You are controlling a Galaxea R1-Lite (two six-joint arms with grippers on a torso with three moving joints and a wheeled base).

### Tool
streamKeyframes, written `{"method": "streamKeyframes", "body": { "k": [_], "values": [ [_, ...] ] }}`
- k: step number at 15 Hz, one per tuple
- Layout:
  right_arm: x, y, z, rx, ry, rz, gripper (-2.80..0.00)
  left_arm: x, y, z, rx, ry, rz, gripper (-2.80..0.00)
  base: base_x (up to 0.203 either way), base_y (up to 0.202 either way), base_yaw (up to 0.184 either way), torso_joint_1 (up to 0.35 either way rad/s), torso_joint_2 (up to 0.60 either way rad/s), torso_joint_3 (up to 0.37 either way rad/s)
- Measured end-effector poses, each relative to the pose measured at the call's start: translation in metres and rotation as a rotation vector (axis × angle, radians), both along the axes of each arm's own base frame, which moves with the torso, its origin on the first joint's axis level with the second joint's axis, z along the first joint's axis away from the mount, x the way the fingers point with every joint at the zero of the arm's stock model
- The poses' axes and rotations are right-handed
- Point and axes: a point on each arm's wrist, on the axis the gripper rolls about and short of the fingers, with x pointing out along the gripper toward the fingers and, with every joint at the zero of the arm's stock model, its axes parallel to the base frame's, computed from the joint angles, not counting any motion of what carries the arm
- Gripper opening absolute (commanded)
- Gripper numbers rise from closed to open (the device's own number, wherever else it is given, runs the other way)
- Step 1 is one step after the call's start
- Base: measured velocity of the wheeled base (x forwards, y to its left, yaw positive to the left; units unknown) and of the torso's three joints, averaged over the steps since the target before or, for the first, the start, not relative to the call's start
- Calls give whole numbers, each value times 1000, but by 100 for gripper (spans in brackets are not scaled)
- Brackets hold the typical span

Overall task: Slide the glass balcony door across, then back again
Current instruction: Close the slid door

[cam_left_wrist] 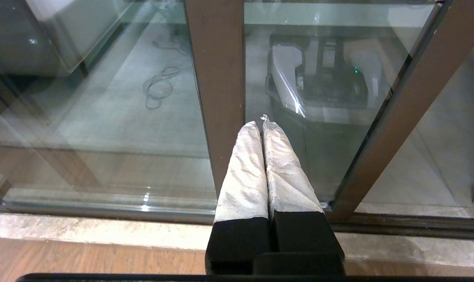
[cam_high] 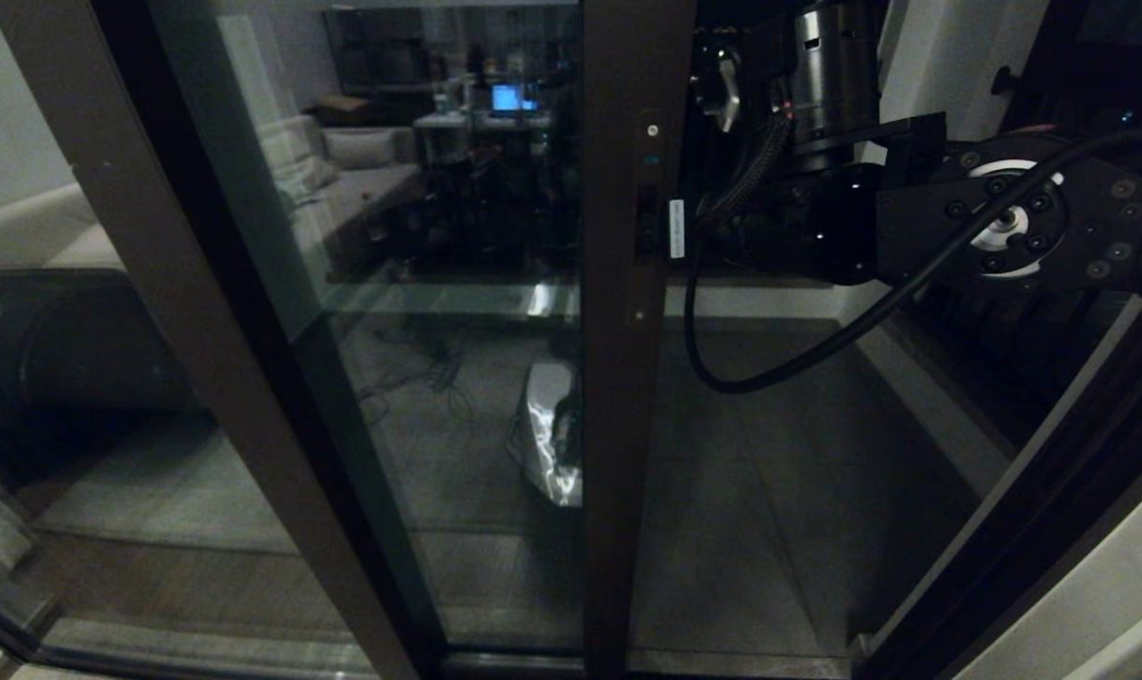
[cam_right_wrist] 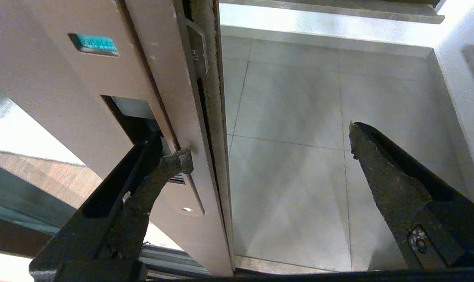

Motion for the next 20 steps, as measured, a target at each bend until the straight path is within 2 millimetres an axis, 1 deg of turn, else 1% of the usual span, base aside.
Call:
{"method": "streamKeyframes", "body": {
  "k": [9, 20],
  "values": [
    [4, -17, 3, 0, -1, -42, 0, 0, 0, 0, 0, 0, 0, -280, 0, 0, 0, 0, 0, 0],
    [8, -32, 0, -6, 10, -80, 0, 0, 0, 0, 0, 0, 0, -280, 0, 0, 0, 0, 0, 0]
  ]
}}
